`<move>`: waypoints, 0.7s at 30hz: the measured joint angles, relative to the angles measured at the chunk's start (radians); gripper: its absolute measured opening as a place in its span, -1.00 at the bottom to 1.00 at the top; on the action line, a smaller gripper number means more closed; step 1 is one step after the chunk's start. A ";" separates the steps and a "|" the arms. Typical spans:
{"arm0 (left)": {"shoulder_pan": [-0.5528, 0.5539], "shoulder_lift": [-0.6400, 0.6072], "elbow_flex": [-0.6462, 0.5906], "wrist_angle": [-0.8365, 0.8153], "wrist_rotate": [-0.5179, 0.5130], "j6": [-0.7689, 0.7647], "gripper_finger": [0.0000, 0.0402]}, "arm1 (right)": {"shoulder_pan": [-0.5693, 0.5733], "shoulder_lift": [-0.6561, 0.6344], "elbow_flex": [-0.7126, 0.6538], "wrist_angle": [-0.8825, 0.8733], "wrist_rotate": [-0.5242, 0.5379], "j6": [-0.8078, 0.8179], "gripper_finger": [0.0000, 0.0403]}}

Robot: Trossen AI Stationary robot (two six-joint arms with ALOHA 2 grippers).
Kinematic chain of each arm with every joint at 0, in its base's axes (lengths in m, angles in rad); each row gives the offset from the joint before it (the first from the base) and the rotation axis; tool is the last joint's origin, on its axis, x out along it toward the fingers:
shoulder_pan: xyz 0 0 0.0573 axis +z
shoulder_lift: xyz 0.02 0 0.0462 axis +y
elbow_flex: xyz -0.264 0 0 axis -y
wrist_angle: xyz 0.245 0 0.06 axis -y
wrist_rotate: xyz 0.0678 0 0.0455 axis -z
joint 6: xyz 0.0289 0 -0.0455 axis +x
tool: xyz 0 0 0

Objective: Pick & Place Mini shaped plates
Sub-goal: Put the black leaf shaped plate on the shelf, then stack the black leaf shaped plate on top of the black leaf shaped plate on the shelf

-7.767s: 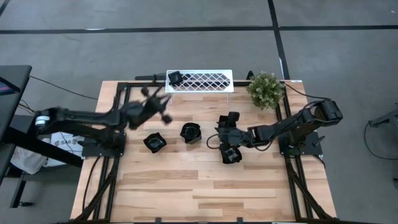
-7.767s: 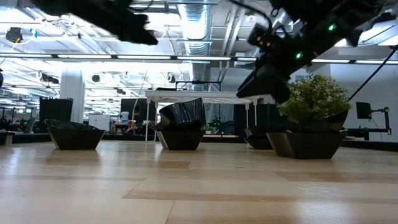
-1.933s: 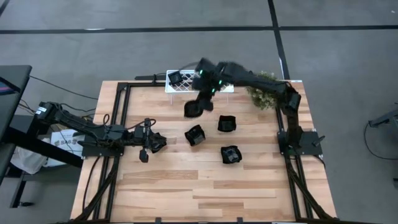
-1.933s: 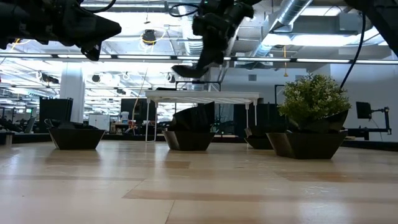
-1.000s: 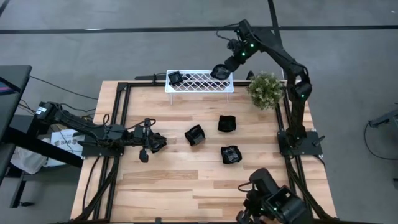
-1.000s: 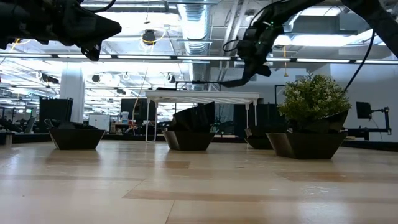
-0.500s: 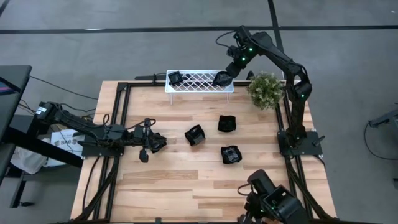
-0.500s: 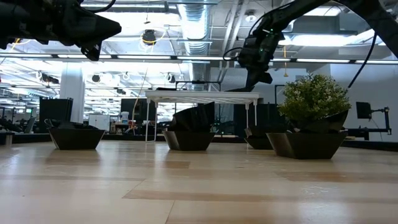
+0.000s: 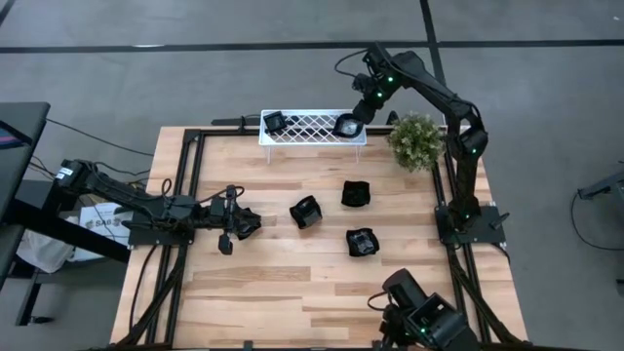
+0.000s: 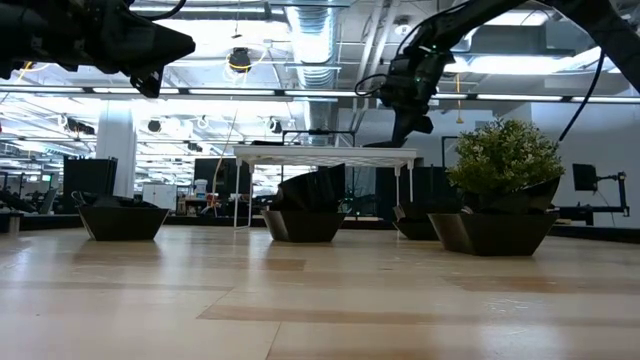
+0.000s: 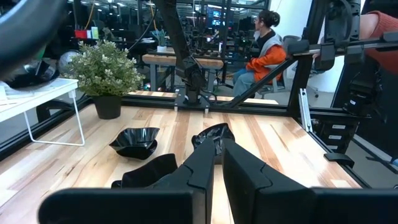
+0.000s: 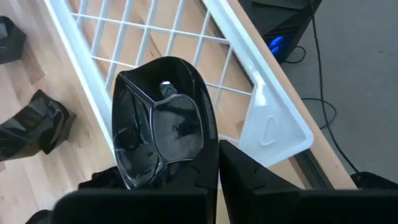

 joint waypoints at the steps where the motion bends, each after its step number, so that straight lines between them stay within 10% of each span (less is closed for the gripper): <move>1: 0.000 0.000 0.000 0.000 0.000 0.000 -0.84 | 0.004 0.000 0.000 0.000 0.011 -0.003 -0.93; 21: 0.000 0.000 0.000 0.000 0.000 0.000 -0.84 | 0.014 -0.170 0.005 0.048 0.100 -0.040 -0.66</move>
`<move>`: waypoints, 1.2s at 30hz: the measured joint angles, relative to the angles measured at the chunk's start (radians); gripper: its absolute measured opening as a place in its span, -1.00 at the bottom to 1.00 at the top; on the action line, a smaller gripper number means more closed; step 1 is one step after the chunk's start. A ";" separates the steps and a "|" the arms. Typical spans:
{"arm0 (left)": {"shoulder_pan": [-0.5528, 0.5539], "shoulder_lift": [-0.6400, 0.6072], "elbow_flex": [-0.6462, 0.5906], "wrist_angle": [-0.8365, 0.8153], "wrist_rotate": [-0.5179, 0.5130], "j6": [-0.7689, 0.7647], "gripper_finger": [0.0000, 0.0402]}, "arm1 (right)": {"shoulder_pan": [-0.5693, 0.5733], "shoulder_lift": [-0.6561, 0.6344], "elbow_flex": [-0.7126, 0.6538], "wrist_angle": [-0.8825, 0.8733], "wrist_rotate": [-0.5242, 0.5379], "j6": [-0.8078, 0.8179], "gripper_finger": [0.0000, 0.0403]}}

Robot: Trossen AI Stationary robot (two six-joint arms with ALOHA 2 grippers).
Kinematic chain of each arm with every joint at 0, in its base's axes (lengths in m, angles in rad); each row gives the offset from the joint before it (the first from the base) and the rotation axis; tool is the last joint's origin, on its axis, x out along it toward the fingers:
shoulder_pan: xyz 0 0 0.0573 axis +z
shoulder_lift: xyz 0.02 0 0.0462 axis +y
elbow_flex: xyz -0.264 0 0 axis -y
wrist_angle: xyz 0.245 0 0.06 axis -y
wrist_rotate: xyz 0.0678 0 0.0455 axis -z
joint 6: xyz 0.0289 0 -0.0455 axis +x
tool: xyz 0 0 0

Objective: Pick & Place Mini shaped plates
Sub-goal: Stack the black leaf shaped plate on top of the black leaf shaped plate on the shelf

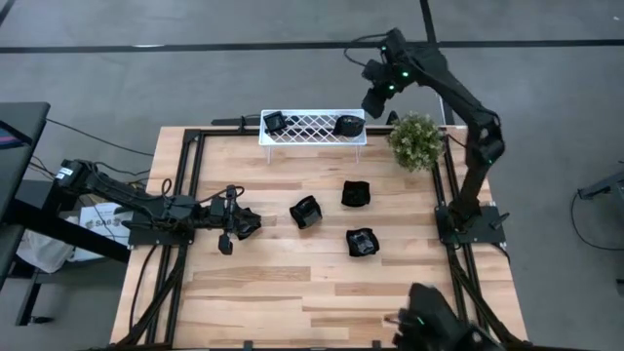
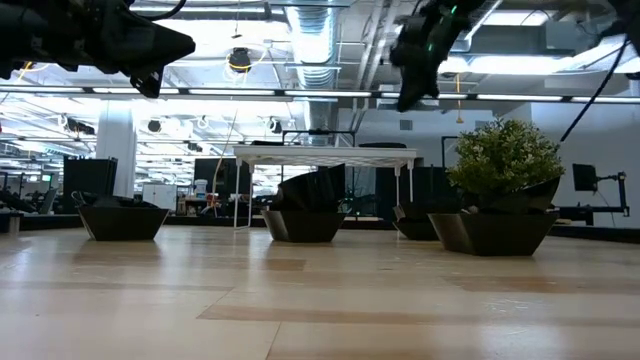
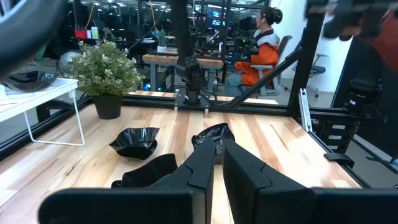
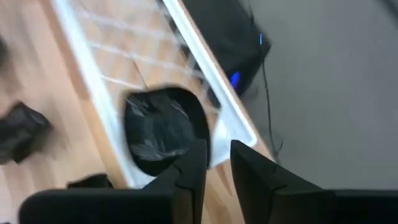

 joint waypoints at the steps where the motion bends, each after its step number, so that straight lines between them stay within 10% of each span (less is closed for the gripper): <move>1: 0.000 0.000 0.000 0.000 0.000 0.000 -0.84 | 0.009 -0.035 -0.014 0.020 -0.006 0.001 -0.67; 11: 0.005 0.000 0.000 0.000 -0.035 0.091 -0.84 | 0.209 -0.456 -0.474 0.452 -0.012 0.065 -0.68; 22: 0.186 -0.120 0.000 0.006 -0.072 0.193 -0.84 | 0.505 -0.741 -0.777 0.538 0.289 0.143 -0.68; 36: 0.584 -0.223 0.080 -0.112 0.290 0.309 -0.84 | 0.587 -0.820 -1.007 0.557 0.290 0.183 -0.68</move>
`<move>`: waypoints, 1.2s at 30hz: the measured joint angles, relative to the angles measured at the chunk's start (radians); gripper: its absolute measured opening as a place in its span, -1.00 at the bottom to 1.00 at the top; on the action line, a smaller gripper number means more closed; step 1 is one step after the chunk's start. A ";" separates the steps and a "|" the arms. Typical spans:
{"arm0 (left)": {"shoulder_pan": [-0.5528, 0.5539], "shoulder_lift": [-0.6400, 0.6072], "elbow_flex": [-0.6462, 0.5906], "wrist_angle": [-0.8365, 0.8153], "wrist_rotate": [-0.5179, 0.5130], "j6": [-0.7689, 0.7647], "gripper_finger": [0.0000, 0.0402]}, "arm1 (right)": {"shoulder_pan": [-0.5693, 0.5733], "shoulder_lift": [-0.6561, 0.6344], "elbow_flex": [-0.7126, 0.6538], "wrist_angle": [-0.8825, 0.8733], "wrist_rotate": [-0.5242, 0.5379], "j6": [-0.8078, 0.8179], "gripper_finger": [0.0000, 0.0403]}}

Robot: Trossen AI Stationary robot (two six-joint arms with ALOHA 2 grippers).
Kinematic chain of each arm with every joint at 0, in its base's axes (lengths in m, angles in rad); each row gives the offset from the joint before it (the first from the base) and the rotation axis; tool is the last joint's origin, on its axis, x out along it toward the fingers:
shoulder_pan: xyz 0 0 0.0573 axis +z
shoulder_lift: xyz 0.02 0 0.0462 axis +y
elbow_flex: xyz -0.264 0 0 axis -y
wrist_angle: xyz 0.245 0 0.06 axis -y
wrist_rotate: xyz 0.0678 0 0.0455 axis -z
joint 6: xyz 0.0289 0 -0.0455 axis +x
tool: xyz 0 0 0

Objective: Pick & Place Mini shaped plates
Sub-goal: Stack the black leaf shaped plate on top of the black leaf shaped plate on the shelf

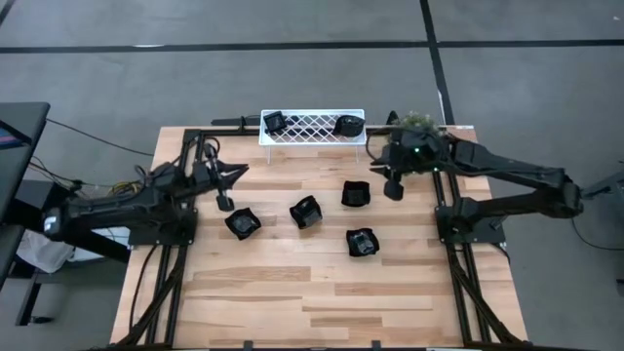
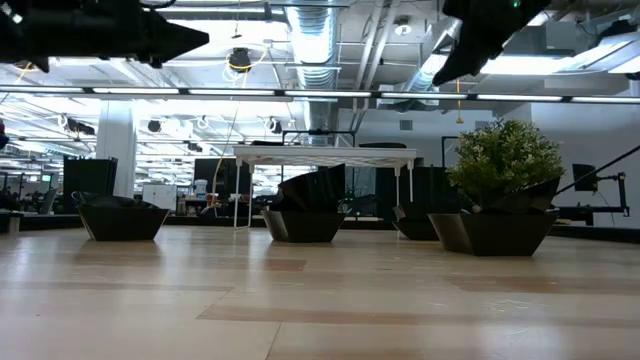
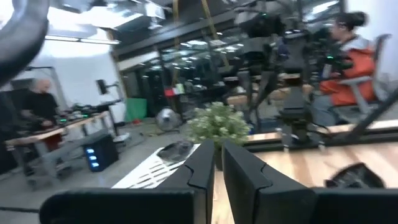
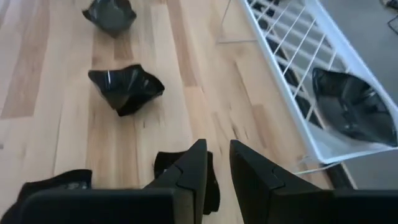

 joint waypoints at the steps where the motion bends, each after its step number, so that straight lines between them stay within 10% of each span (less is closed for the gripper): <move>1: 0.024 0.000 0.015 -0.020 0.039 -0.009 -0.84 | 0.000 0.006 -0.008 0.006 0.000 0.000 -0.68; 23: 0.326 -0.002 0.114 -0.075 0.134 -0.013 -0.84 | 0.001 0.009 -0.048 -0.054 -0.006 0.022 -0.68; 36: 0.316 0.073 0.104 -0.068 0.222 -0.021 -0.84 | 0.129 0.019 -0.048 -0.074 -0.006 0.416 -0.68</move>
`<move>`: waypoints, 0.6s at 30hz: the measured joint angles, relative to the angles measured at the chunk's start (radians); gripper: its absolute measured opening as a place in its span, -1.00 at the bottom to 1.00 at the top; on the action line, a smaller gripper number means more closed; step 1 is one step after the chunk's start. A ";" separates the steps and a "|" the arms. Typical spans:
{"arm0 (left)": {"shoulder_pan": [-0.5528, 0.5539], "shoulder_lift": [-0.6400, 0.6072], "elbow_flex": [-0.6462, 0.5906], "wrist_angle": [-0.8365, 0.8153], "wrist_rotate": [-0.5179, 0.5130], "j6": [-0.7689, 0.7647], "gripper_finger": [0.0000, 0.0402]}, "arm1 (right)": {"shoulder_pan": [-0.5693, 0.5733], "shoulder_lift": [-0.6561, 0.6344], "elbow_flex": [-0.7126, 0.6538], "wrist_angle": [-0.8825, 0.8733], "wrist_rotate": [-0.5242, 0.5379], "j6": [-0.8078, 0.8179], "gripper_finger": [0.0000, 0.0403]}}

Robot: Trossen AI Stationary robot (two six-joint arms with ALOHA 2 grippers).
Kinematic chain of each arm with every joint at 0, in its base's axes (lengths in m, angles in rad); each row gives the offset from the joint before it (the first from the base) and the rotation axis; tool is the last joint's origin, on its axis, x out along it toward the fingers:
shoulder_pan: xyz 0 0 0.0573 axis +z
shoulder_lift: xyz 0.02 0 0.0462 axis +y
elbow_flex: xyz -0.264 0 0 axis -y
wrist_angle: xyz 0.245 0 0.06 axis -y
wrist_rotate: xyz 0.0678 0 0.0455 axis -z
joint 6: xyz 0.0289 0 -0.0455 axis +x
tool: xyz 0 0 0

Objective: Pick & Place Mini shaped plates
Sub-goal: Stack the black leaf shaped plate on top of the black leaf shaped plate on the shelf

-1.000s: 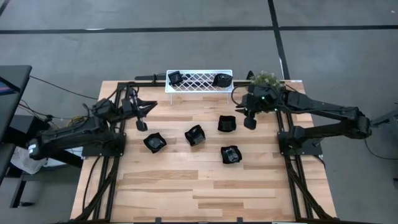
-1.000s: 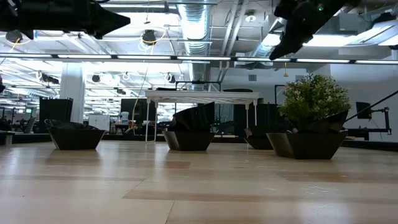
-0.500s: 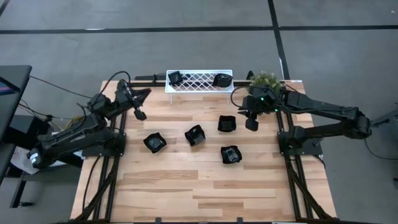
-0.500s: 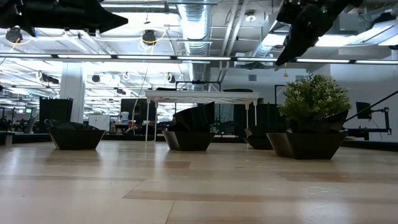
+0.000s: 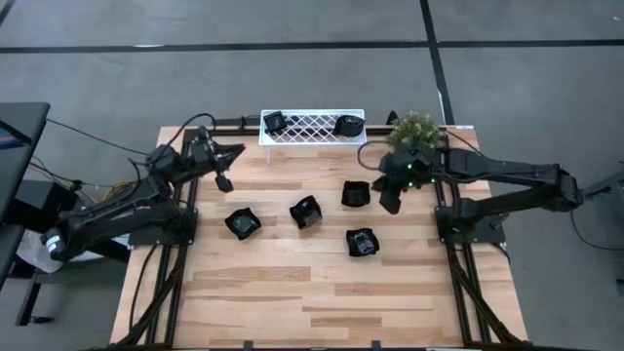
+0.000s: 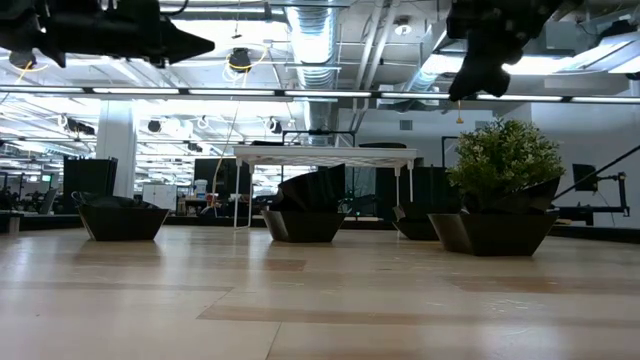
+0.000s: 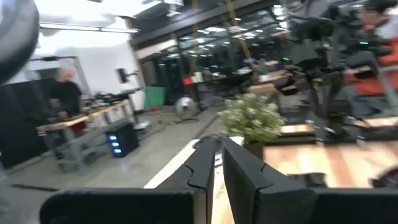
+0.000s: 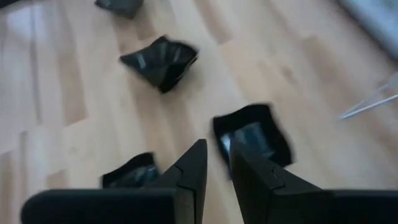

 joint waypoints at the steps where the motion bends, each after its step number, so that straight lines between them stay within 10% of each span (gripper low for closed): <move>1: 0.000 0.013 0.000 0.008 0.020 0.000 -0.84 | 0.024 0.008 0.000 -0.004 0.000 0.033 -0.68; 18: -0.002 0.109 -0.001 0.143 0.156 -0.016 -0.84 | 0.305 0.309 0.000 -0.114 -0.007 0.508 -0.68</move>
